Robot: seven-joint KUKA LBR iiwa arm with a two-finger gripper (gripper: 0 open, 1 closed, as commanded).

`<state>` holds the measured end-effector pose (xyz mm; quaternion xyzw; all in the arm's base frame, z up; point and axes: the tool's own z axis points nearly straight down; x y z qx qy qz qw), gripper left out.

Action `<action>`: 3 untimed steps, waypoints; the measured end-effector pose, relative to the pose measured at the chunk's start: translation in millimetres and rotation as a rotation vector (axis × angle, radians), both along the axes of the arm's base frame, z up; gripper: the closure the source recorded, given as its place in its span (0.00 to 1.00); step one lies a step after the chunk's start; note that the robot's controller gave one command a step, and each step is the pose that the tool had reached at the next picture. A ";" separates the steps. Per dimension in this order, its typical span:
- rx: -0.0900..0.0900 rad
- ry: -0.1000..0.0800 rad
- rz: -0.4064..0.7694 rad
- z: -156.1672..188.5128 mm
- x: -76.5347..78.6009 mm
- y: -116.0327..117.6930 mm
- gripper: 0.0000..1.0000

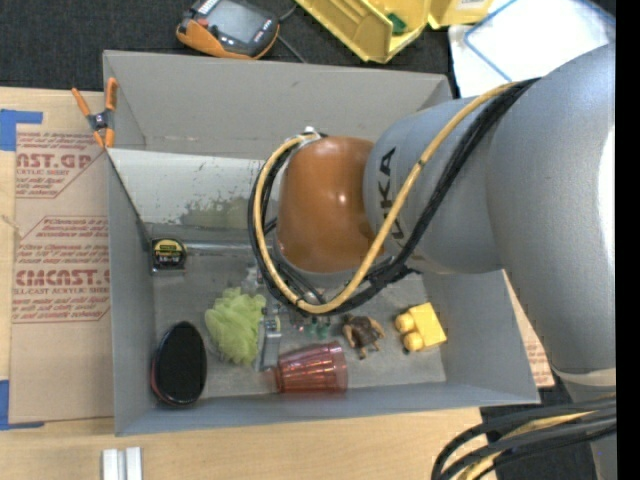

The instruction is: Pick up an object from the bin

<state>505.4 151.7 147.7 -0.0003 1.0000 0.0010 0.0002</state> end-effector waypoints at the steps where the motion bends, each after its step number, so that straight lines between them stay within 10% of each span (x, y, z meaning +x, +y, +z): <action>1: 0.000 0.000 0.000 0.0 0.0 0.0 0.00; 2: 0.002 0.000 -0.038 -52.5 2.0 0.2 0.00; 3: 0.006 -0.012 -0.065 -71.9 3.5 -18.9 1.00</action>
Offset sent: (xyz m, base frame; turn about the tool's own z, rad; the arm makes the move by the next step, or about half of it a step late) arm 0.0023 -0.0006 -0.0516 0.0383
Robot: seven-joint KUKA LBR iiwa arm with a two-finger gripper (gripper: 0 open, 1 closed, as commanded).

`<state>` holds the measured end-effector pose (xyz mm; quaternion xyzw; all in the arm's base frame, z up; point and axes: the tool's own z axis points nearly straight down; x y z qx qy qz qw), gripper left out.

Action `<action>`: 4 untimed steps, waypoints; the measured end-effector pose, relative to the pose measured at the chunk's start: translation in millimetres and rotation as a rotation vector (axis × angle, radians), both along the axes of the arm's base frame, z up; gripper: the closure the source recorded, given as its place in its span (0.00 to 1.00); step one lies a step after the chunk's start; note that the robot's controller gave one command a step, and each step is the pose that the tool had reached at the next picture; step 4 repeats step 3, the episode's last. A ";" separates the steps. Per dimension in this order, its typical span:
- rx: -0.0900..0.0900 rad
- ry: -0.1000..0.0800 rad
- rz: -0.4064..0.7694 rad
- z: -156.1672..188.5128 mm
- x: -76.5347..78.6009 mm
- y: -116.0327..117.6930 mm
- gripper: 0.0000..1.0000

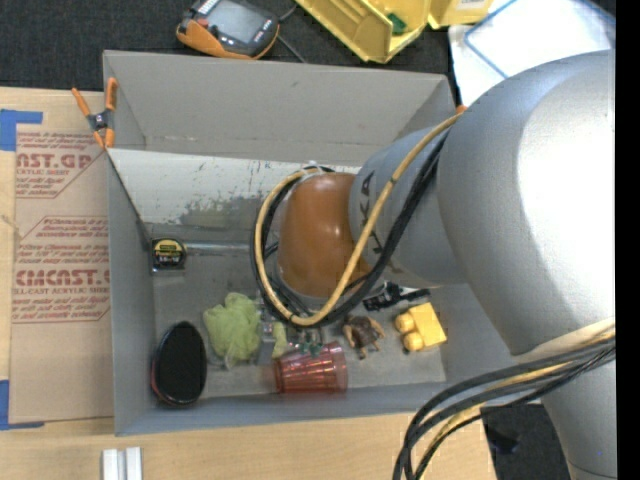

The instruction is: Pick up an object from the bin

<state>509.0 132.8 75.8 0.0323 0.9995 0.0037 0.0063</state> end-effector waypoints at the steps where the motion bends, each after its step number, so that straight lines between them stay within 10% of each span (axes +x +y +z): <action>1: 0.000 0.000 0.000 0.0 0.0 0.0 1.00; 2: -0.002 -0.006 0.183 42.6 16.3 7.5 1.00; 3: -0.001 0.005 0.039 142.2 1.5 11.8 1.00; 4: -0.001 0.005 0.039 142.2 1.5 11.8 1.00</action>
Offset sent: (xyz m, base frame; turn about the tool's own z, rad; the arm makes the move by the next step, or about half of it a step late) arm 0.0154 0.0064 0.0417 -0.1833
